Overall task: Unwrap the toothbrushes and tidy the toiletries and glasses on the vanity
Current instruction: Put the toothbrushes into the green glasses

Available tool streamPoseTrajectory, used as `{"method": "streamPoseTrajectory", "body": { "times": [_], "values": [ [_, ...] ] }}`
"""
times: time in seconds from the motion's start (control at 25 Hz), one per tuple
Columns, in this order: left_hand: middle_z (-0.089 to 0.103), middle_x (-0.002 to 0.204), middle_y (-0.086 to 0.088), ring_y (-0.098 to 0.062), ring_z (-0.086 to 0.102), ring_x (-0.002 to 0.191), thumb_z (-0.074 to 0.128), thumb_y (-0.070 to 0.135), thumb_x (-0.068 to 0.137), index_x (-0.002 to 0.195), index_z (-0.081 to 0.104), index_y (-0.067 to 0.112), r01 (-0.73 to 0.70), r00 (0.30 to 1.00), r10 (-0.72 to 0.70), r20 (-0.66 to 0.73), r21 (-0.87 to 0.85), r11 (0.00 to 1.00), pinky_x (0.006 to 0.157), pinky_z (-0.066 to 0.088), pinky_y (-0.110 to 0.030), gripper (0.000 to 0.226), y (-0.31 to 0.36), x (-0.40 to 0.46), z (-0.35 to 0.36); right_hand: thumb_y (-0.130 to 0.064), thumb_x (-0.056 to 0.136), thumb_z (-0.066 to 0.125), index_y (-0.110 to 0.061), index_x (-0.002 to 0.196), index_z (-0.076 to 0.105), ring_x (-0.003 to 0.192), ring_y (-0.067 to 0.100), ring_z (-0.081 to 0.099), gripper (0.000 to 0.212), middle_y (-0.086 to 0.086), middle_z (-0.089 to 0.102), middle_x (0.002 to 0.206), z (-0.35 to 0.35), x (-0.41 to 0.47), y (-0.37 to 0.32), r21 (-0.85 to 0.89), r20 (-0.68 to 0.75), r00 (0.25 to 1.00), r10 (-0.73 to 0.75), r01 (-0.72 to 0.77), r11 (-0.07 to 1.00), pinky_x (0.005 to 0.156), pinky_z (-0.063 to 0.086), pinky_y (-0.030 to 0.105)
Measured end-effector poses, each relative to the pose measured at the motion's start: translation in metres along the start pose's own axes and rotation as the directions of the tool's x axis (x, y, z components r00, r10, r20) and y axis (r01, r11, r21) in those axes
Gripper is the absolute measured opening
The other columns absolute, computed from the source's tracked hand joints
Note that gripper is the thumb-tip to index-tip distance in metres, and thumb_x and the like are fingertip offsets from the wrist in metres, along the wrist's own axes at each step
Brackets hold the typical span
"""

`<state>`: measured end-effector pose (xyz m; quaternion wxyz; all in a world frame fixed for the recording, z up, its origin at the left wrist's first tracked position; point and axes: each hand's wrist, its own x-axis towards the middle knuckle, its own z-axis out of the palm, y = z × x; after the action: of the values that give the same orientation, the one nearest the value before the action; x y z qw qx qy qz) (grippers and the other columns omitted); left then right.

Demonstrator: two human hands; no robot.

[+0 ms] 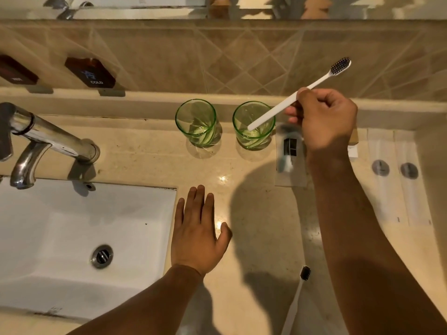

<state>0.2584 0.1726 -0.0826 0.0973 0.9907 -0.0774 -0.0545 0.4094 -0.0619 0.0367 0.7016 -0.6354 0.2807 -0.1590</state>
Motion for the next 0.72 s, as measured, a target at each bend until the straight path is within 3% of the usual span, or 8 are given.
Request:
{"method": "streamPoseTrajectory", "body": {
  "times": [0.4,0.56,0.72],
  "values": [
    [0.029,0.163,-0.012,-0.025,0.016,0.154,0.042,0.047,0.089,0.148,0.040,0.010,-0.008,1.000,0.008,0.001,-0.012,1.000,0.124,0.014,-0.048,0.070,0.000,0.001,-0.001,-0.026,0.088,0.070,-0.010,0.082,0.072,0.065,0.018,0.073,0.018,0.003,0.075,0.067,0.020,0.000,0.019,-0.298,0.012,0.986,-0.166,0.162,0.941,0.071,0.062,0.036],
    [0.029,0.162,-0.013,-0.027,0.017,0.154,0.041,0.047,0.090,0.149,0.040,0.009,-0.016,1.000,0.016,0.013,0.003,1.000,0.124,0.015,-0.049,0.070,-0.001,0.001,-0.001,-0.029,0.086,0.071,-0.019,0.079,0.073,0.058,0.000,0.063,0.012,-0.009,0.069,0.066,0.022,0.006,0.023,-0.378,0.027,0.972,-0.233,0.226,0.898,0.065,0.057,0.024],
    [0.030,0.162,-0.013,-0.027,0.016,0.154,0.041,0.047,0.090,0.148,0.041,0.008,-0.018,1.000,0.018,0.017,-0.004,1.000,0.124,0.016,-0.050,0.070,-0.001,0.001,-0.001,-0.027,0.086,0.072,-0.016,0.080,0.074,0.052,-0.007,0.054,0.013,-0.014,0.064,0.063,0.022,0.007,0.030,-0.393,0.053,0.972,-0.230,0.232,0.890,0.059,0.046,0.013]
  ]
}}
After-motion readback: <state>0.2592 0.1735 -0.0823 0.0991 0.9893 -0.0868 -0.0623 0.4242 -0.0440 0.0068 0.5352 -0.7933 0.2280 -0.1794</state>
